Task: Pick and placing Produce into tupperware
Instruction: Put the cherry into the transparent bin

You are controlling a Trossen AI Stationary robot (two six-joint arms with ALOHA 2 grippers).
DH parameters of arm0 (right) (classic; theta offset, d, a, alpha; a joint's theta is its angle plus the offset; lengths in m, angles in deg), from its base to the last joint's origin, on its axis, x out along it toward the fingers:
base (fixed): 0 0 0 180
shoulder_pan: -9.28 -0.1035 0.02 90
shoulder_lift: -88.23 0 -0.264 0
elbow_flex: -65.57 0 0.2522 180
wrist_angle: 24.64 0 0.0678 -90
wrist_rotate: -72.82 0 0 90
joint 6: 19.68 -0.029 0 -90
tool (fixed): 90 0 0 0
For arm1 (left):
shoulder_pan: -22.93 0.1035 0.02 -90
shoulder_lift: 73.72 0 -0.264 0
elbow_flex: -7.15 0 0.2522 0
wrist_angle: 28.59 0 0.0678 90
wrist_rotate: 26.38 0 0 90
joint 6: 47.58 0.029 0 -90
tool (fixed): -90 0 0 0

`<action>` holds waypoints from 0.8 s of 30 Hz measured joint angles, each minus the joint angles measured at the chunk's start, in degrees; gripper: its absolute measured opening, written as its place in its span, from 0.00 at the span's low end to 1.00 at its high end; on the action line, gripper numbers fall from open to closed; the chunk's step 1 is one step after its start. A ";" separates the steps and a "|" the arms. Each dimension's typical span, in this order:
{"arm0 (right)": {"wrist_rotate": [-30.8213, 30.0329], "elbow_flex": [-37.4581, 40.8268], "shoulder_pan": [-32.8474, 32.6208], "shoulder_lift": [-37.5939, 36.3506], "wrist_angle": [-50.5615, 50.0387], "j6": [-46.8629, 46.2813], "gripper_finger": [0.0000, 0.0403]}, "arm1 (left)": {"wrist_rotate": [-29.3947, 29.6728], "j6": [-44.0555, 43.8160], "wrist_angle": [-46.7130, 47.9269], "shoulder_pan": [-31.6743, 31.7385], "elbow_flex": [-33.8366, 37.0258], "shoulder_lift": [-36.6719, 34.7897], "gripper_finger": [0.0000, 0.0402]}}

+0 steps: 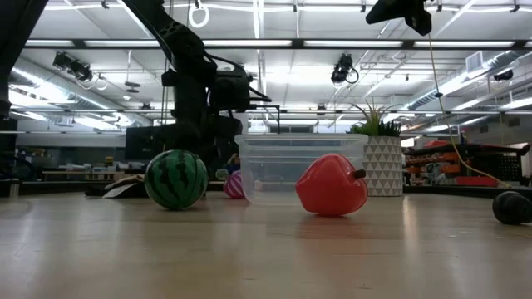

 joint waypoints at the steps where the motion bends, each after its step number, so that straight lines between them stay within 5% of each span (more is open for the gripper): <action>1: 0.00 0.00 -0.02 0.00 0.00 0.00 0.06 | 0.05 -0.01 0.00 0.00 0.00 0.00 0.55; 24: 0.00 -0.03 -0.01 0.00 0.02 0.02 0.06 | 0.09 -0.01 1.07 0.00 0.00 0.00 0.32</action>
